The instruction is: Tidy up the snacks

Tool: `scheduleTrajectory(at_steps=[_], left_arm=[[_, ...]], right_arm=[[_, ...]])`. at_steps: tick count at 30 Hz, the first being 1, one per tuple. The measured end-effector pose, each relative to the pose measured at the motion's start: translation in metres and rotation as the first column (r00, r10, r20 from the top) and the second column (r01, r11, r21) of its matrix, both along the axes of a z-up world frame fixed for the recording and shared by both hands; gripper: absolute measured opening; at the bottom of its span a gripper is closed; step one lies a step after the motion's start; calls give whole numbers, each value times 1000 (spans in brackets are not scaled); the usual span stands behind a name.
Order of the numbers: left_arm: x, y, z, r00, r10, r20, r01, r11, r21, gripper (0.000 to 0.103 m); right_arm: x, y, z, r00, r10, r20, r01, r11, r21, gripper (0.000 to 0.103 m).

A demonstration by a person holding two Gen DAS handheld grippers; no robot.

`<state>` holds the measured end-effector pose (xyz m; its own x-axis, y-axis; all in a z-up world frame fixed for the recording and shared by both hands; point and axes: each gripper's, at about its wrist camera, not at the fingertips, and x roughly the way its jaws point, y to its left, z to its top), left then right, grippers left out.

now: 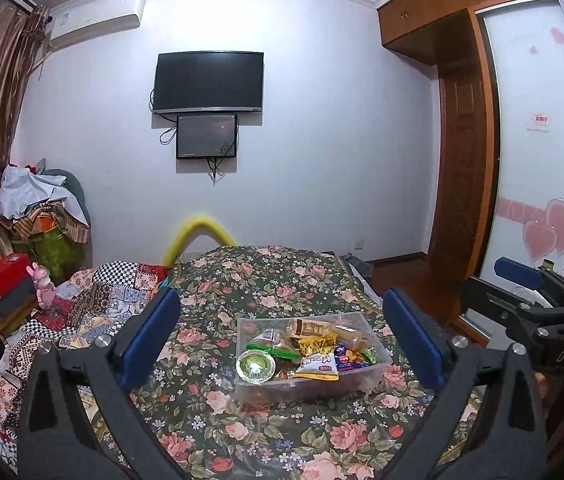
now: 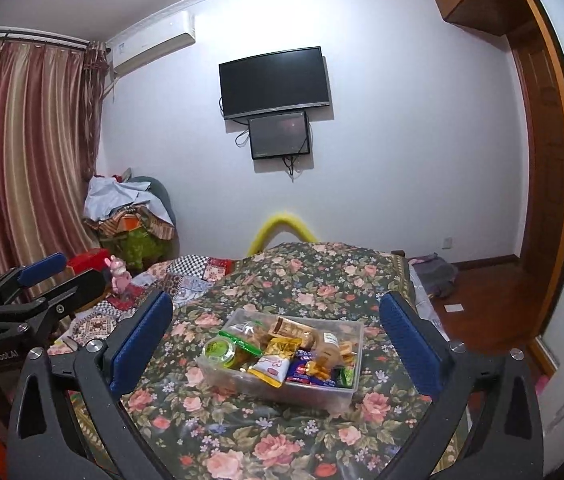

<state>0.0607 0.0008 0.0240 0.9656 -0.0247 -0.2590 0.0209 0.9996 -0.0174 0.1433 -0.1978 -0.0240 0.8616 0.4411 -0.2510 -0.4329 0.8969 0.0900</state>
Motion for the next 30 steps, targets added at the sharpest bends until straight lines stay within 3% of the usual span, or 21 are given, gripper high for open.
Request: scheduleTrajectory(at_steps=[30], left_arm=[[2, 3, -7, 1000, 15, -19, -15, 1000, -11, 103]], right_arm=[[-2, 0, -1, 1000, -10, 2, 10, 1000, -29, 103]])
